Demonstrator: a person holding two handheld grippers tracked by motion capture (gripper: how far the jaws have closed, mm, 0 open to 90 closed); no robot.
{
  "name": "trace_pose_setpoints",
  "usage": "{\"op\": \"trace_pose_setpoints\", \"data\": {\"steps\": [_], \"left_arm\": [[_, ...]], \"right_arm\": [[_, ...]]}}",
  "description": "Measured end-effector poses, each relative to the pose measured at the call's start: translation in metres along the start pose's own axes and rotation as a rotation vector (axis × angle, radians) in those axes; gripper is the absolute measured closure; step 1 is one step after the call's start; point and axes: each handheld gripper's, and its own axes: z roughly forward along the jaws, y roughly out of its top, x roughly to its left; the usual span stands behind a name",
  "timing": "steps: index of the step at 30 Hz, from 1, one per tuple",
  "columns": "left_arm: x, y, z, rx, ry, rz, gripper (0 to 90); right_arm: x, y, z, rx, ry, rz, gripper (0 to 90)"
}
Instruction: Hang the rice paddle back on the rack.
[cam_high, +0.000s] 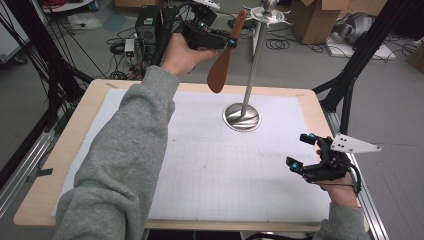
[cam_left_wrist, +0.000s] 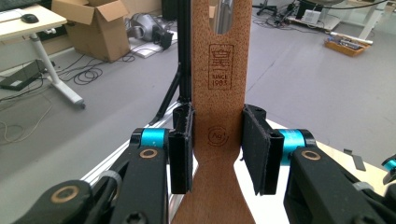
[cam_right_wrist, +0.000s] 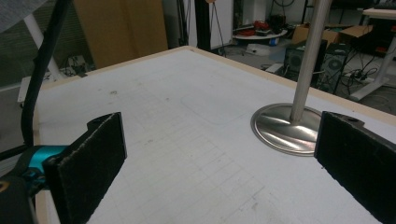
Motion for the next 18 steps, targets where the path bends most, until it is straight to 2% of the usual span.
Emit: {"op": "trace_pose_setpoints", "data": {"steps": [18], "left_arm": [[0.0008,-0.0006,0.0066,0.011,-0.006,0.005,65.1]], "right_arm": [[-0.0012,-0.0006,-0.0037,-0.010,-0.006,-0.003,1.1]]}}
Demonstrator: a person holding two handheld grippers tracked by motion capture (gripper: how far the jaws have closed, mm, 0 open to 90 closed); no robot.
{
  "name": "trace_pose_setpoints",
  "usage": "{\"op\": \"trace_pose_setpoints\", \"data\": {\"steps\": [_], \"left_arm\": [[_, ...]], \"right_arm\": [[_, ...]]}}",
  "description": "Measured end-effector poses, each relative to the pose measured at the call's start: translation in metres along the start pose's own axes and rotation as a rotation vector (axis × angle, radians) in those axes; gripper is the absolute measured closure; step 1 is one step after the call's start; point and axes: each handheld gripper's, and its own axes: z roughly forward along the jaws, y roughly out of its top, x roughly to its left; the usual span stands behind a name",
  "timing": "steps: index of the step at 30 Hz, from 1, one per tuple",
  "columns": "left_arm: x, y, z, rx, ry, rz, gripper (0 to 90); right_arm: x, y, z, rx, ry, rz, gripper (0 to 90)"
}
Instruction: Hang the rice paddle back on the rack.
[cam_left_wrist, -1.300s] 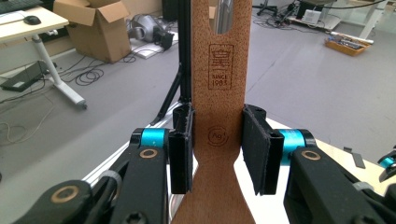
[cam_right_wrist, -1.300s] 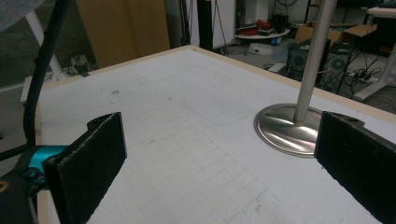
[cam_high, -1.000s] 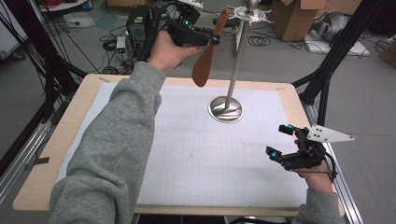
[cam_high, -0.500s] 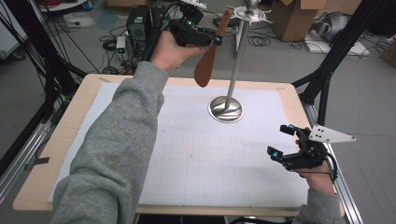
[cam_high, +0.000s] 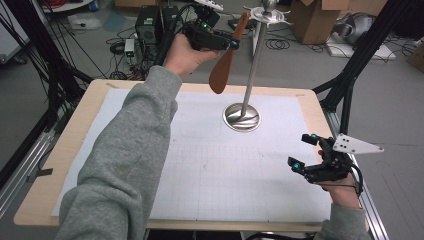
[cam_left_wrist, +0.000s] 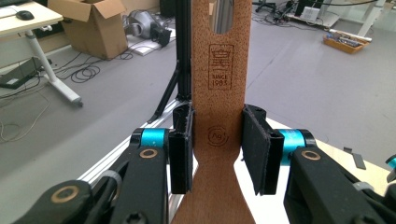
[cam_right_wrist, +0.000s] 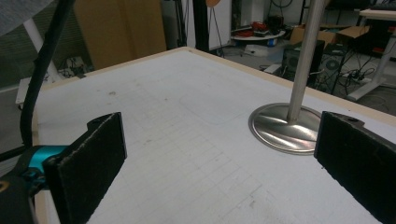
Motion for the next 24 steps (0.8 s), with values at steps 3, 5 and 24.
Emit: {"op": "trace_pose_setpoints", "data": {"steps": [3,5,24], "left_arm": [[0.000,0.000,0.000,-0.001,-0.002,0.000,65.1],[0.000,0.000,0.000,-0.002,-0.002,-0.005,65.1],[-0.001,-0.002,0.011,0.004,-0.005,-0.014,65.1]], "right_arm": [[0.000,0.000,0.000,0.005,0.001,0.006,1.1],[0.000,0.000,0.001,0.006,0.001,0.006,1.1],[-0.002,-0.001,-0.001,-0.002,-0.002,0.001,1.1]]}}
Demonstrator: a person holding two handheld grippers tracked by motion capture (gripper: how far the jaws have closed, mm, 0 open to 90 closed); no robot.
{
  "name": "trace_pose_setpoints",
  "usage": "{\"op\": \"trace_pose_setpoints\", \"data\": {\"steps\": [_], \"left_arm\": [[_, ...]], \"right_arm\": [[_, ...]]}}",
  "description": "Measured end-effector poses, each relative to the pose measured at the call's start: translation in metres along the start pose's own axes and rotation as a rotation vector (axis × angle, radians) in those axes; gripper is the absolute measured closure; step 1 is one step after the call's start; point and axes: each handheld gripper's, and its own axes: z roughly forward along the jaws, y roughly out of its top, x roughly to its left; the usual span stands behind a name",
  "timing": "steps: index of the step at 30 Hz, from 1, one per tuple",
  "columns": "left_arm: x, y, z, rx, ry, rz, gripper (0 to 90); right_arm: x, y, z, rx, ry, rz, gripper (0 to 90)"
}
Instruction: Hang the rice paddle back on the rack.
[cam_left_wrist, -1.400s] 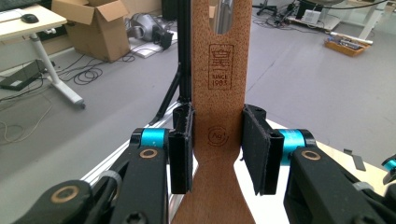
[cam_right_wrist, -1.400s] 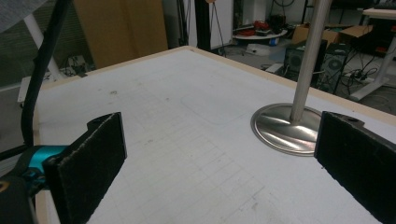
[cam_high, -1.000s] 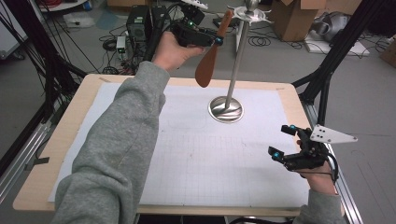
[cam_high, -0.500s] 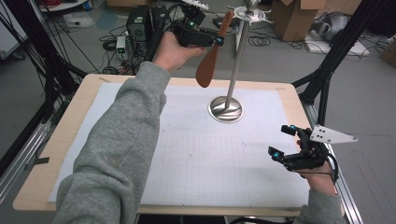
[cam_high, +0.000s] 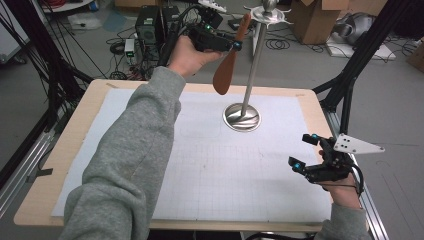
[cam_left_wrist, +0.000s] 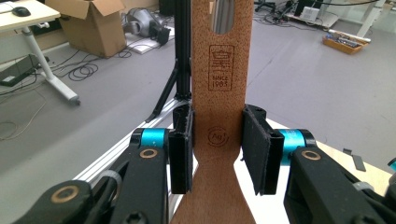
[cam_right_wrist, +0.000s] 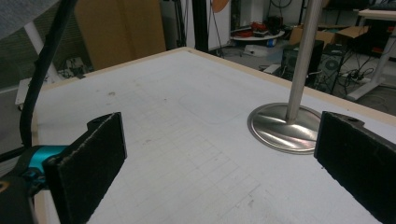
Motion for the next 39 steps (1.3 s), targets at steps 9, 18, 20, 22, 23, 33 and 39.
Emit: {"op": "trace_pose_setpoints", "data": {"steps": [9,18,20,22,23,33,39], "left_arm": [[-0.001,0.001,0.004,-0.002,-0.003,-0.007,65.1],[-0.002,0.002,0.010,-0.004,0.002,-0.013,65.0],[-0.002,0.002,0.011,-0.002,0.003,-0.012,65.0],[-0.003,0.002,0.012,-0.004,0.003,-0.016,65.0],[-0.003,0.002,0.013,-0.001,0.003,-0.012,65.0],[-0.004,0.002,0.015,-0.009,0.008,-0.018,65.0],[-0.005,0.001,0.017,-0.014,0.017,-0.015,65.0]], "right_arm": [[0.001,0.000,0.001,0.005,0.001,0.006,1.1],[0.000,0.000,0.000,0.004,0.000,0.008,1.1],[0.000,0.000,0.000,0.004,0.001,0.006,1.1],[0.000,0.000,0.000,0.001,0.002,0.002,1.1],[0.000,0.000,0.000,0.002,0.003,0.006,1.1],[0.000,-0.001,0.000,0.008,0.001,0.010,1.1],[-0.001,-0.001,0.000,0.006,0.001,0.003,1.1]]}}
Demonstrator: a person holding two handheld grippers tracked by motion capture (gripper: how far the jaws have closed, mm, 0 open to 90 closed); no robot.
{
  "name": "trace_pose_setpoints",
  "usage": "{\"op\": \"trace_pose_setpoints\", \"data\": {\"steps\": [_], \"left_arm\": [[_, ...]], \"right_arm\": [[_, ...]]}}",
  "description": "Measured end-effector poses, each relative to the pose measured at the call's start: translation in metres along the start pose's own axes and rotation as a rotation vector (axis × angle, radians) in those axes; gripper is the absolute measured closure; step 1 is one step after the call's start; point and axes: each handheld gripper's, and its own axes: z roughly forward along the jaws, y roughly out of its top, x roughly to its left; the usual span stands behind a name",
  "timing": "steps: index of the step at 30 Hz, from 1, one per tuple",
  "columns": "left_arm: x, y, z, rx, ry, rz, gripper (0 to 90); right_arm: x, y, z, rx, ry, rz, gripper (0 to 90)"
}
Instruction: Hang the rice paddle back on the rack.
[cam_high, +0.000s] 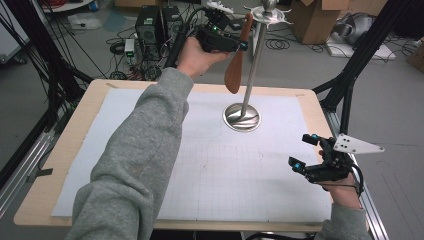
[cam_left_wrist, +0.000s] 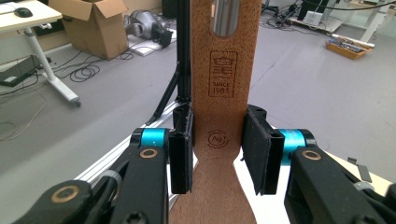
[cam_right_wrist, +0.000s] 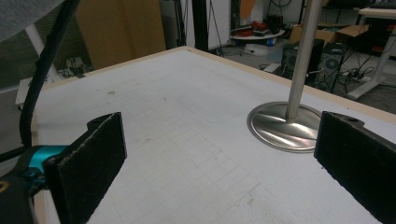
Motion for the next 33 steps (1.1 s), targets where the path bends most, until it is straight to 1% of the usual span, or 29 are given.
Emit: {"op": "trace_pose_setpoints", "data": {"steps": [8,12,16,20,21,24,27,28,30,31,33], "left_arm": [[0.000,0.000,-0.001,-0.004,-0.005,-0.004,64.2],[0.001,0.002,-0.006,-0.031,-0.014,-0.010,59.7],[0.001,0.002,-0.011,-0.024,-0.022,0.020,57.5],[0.000,0.000,-0.015,-0.039,-0.027,0.028,50.2],[0.000,-0.001,-0.016,-0.037,-0.028,0.036,48.0],[0.002,-0.005,-0.018,-0.033,-0.036,0.054,38.2],[0.004,-0.010,-0.021,-0.055,-0.052,0.066,32.0],[0.005,-0.011,-0.023,-0.049,-0.057,0.079,29.1],[0.005,-0.013,-0.025,-0.039,-0.044,0.086,23.1],[0.005,-0.014,-0.026,-0.040,-0.039,0.082,22.3],[0.006,-0.017,-0.031,-0.044,-0.049,0.070,21.8]], "right_arm": [[0.000,0.000,-0.001,-0.003,-0.002,0.004,1.1],[-0.001,-0.001,-0.002,-0.002,-0.002,0.006,1.1],[0.000,-0.001,-0.002,0.000,-0.006,0.005,1.1],[0.001,0.000,-0.002,0.001,-0.003,0.000,1.1],[0.001,0.000,-0.002,0.001,-0.005,0.002,1.1],[0.002,0.000,-0.002,-0.001,-0.003,0.000,1.1],[0.002,0.000,-0.001,0.003,-0.003,-0.001,1.1],[0.002,0.000,-0.001,0.003,-0.003,-0.001,1.1],[0.002,0.000,0.000,0.007,-0.003,0.002,1.1],[0.002,0.000,0.001,0.008,-0.002,0.000,1.1],[0.002,0.000,0.001,0.009,-0.003,-0.005,1.1]]}}
